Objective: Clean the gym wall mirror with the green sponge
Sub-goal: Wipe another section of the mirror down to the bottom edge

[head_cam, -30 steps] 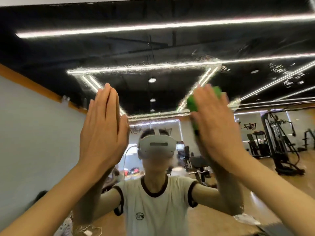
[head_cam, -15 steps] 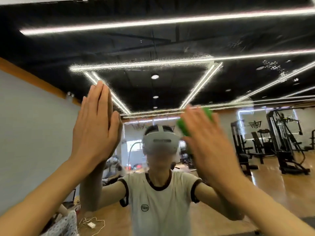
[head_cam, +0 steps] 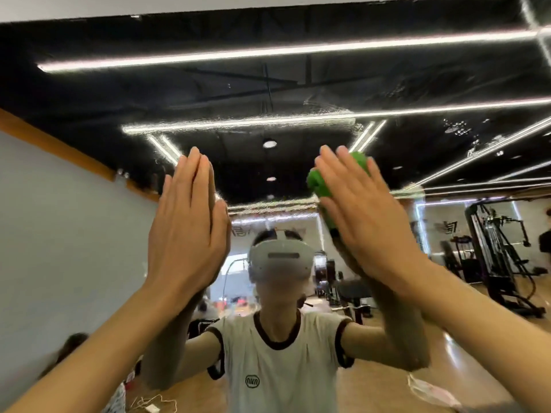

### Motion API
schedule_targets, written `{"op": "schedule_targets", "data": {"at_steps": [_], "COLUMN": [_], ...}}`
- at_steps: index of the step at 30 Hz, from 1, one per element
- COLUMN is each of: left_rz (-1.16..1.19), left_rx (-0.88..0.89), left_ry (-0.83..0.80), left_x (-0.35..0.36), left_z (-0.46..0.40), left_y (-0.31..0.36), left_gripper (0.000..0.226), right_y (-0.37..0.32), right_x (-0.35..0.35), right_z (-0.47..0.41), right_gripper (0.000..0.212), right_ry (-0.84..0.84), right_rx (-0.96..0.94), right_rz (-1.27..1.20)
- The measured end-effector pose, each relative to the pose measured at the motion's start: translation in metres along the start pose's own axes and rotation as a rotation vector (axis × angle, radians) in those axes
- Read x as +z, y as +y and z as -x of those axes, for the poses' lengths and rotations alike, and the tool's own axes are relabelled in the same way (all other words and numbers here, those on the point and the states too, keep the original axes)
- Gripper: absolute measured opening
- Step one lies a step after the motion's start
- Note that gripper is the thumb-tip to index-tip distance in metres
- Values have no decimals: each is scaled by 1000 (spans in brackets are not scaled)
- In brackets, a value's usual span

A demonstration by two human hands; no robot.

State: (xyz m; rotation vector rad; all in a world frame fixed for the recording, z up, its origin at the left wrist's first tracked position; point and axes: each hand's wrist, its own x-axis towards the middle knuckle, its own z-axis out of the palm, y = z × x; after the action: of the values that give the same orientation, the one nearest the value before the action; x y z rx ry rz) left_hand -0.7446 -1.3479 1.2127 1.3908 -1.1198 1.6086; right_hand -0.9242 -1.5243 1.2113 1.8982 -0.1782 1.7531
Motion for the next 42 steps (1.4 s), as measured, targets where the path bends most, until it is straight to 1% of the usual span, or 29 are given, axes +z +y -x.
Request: {"op": "schedule_targets", "data": {"at_steps": [2,3,4,5,6,7,10,11,12,13,15,17,19,21,22,23,24,26,27,28,29,30,34,35,36,37,38,40,42], "left_rz": [5,7,5,-1,-6,-10,-25,-33,-37,-38,-32,-27,-25,-28,-31,-33,-34,-33,-34,-35,-35,-35,-33,-31,-27,-17,-2,25,33], "left_rx": [-7,-11,-12,-11,-11,-13,-16,-14,-10,-7,-5,-5,-3,3,5,4,2,-5,-7,-7,-6,-5,-9,-12,-16,-18,-19,0,34], "left_ry": [10,17,21,22,21,21,14,16,15,12,10,11,18,19,17,14,13,11,9,4,-1,-5,-14,-12,-9,-5,-4,-10,-18], "left_x": [1,1,1,1,1,1,0,0,0,0,1,1,1,2,2,2,1,1,1,0,1,1,1,1,1,1,2,9,19], "left_z": [1,2,1,1,2,2,2,2,2,2,2,2,2,2,1,2,2,2,1,1,1,1,1,0,0,0,-1,-3,-5], "left_y": [1,1,2,2,3,3,2,2,2,2,2,2,3,3,3,4,4,4,4,3,3,2,2,3,4,7,14,33,56], "left_gripper": [62,62,62,62,62,62,62,62,61,61,61,62,62,61,61,62,62,61,61,61,61,61,61,61,61,61,61,62,62], "right_y": [45,55,53,40,20,-2,-63,-69,-64,-49,-2,50,83,74,54,30,3,-44,-54,-51,-35,-14,90,99,97,85,67,26,-1], "right_x": [-20,-27,-27,-23,-17,-7,21,22,20,15,4,-7,-17,-15,-13,-6,3,23,27,26,19,11,-23,-29,-28,-26,-23,-6,7], "right_z": [8,7,1,-10,-24,-40,-82,-91,-98,-100,-94,-80,-64,-62,-66,-71,-75,-79,-78,-78,-76,-72,-37,-33,-33,-37,-44,-56,-62], "right_gripper": [52,52,52,53,53,52,50,50,51,51,50,48,45,46,47,47,47,48,48,48,48,48,48,48,48,48,49,51,54], "right_ry": [33,60,90,114,117,117,52,13,-20,-33,4,77,125,179,196,204,197,125,85,48,15,3,110,124,140,145,140,105,28], "right_rx": [248,354,428,451,424,350,-6,-98,-140,-130,-6,184,396,537,536,477,355,30,-105,-172,-162,-98,344,443,498,497,439,172,-98], "right_rz": [-14,-33,-30,-19,-11,-11,5,24,37,34,-9,39,73,82,81,58,24,-16,-11,-6,-17,-41,-5,3,8,3,-10,-39,-10]}}
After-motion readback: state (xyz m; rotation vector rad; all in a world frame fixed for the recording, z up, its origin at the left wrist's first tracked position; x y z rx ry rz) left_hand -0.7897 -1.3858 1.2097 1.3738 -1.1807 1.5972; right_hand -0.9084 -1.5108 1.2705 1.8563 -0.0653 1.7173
